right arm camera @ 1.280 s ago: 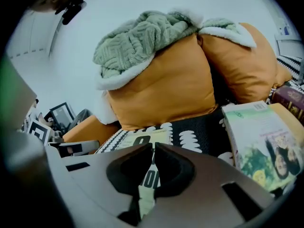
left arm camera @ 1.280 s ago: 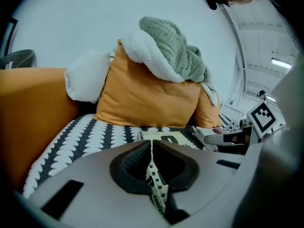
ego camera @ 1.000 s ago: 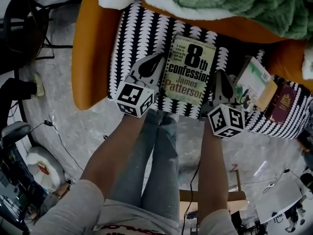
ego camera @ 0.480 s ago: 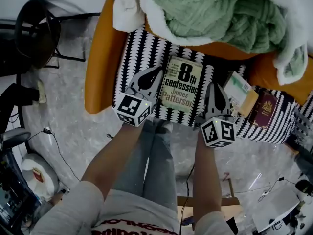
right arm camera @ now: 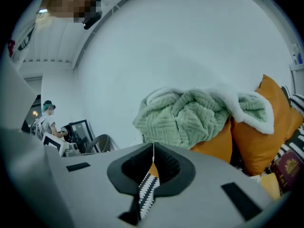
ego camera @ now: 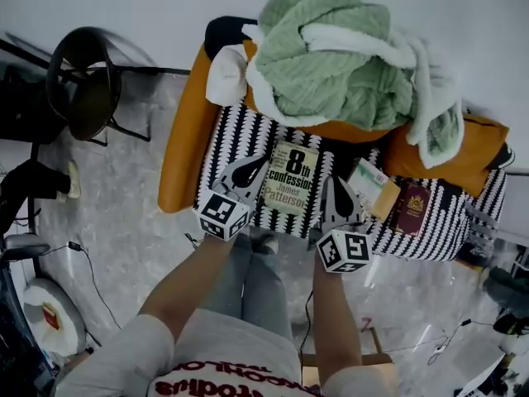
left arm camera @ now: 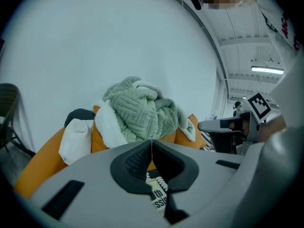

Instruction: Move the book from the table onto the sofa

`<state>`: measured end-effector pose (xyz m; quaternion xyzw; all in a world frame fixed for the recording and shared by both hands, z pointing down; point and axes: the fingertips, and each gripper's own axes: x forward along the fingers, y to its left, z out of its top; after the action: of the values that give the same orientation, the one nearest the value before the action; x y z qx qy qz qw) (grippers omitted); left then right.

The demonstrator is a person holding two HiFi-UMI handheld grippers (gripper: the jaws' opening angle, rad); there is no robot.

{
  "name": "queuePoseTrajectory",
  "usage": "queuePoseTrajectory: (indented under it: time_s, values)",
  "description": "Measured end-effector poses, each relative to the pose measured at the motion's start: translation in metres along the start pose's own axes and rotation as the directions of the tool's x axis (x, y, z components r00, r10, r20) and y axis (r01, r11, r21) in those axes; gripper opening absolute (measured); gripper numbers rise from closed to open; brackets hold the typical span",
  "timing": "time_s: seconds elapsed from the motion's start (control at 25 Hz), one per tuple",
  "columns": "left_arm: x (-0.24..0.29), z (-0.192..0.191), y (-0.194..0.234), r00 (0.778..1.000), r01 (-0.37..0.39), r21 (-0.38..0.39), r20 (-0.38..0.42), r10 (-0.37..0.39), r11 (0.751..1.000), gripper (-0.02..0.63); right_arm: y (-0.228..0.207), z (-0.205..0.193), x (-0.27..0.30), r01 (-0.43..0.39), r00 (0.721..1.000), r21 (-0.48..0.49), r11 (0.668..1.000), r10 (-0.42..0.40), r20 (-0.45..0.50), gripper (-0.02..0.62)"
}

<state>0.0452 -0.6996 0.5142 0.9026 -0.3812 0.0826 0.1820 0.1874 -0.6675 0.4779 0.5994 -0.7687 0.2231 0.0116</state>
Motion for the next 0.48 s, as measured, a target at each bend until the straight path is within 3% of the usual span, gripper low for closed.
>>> queuePoseTrajectory:
  time_s: [0.24,0.48]
  values:
    - [-0.028,0.05,-0.028,0.998,0.038,0.029,0.043,-0.039,0.999,0.02,0.031,0.054,-0.032,-0.003,0.999,-0.025,1.0,0.004,0.039,0.032]
    - [-0.064,0.088,-0.045,0.994,0.047,0.034,0.094,-0.05,0.998,0.02,0.073,0.082,-0.066,-0.017,0.997,-0.035,0.999,0.019,0.07,0.031]
